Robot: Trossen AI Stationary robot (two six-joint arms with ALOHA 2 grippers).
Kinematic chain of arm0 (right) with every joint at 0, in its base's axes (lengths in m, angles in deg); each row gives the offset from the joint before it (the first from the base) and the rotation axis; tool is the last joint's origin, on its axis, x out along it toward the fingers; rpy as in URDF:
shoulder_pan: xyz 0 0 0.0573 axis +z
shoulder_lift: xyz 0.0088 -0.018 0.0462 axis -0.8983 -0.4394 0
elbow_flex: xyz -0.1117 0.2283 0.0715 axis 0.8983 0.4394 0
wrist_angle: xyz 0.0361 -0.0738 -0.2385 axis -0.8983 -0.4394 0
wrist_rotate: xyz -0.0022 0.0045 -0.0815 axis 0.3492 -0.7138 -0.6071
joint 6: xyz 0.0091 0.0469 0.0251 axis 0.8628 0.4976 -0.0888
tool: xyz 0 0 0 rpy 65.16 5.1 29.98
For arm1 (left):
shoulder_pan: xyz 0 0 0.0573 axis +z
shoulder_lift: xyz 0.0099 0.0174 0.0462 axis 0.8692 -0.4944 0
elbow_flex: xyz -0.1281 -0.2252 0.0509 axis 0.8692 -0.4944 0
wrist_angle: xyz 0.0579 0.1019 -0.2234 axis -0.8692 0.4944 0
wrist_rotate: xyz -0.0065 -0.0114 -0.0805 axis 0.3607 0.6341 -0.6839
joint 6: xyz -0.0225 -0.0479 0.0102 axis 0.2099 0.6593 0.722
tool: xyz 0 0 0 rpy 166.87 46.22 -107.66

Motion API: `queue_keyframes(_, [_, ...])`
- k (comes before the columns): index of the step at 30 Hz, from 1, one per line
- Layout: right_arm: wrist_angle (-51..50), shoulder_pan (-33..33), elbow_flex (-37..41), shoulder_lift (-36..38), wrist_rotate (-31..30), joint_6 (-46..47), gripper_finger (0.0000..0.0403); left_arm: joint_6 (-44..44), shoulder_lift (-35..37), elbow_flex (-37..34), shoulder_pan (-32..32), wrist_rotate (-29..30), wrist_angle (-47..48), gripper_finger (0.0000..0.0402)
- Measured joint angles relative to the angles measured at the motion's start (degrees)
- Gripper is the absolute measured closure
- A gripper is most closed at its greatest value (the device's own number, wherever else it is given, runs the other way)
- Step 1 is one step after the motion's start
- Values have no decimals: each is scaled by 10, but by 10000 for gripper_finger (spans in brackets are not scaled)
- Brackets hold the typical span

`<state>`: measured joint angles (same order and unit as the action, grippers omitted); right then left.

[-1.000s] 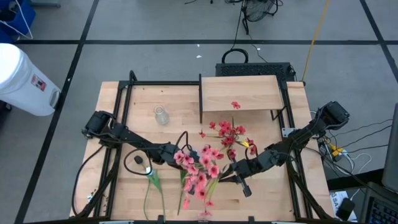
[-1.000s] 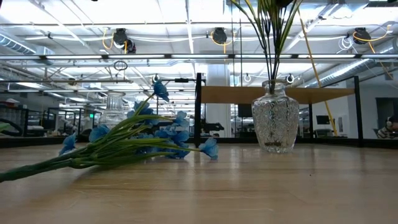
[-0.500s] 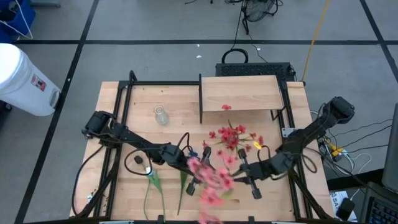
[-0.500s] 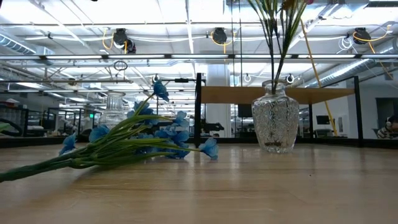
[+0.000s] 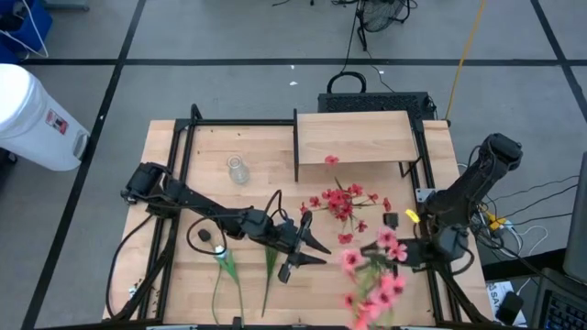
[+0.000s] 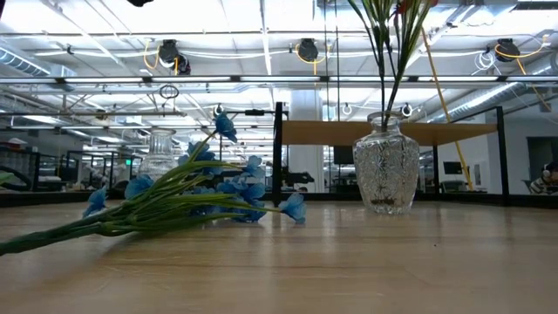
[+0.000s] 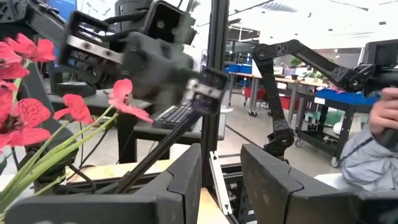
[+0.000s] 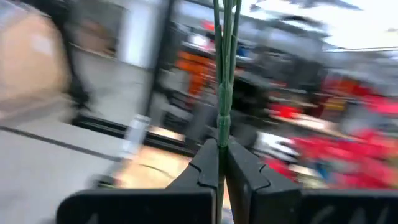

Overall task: Pick and place flowers into a vace then onto a shelf
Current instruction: Put the pink flowers into the right transparent vase

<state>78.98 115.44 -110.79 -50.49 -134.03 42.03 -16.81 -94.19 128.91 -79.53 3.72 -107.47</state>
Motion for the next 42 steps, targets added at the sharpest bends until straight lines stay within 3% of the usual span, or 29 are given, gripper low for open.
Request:
queue_keyframes(5, [19, 4, 0, 0, -109, -89, 402, 0, 0, 0, 0, 0, 0, 282])
queue_keyframes(8, [53, -2, 0, -1, -132, -141, 402, 0, 0, 0, 0, 0, -1, 282])
queue_keyframes(14, [218, -13, 0, 10, -146, -294, 402, -2, 0, 0, 0, 0, -1, 282])
queue_keyframes(16, [260, -17, 0, 22, -179, -353, 402, -2, 0, 0, 0, 0, -1, 282])
queue_keyframes(20, [303, -42, 8, 56, -205, -410, 402, -2, 0, 0, 0, 0, -1, 282])
queue_keyframes(24, [303, -87, 48, 103, -234, -397, 402, -2, 0, 0, 0, 1, -1, 282])
queue_keyframes(31, [303, -153, 194, 203, -197, -274, 402, -4, 0, 0, 0, 1, -3, 282])
queue_keyframes(37, [301, -190, 316, 265, -126, -117, 402, -8, 0, 0, 0, 1, -4, 282])
queue_keyframes(42, [254, -232, 353, 279, -48, 9, 402, -13, 0, 0, 5, 1, -4, 282])
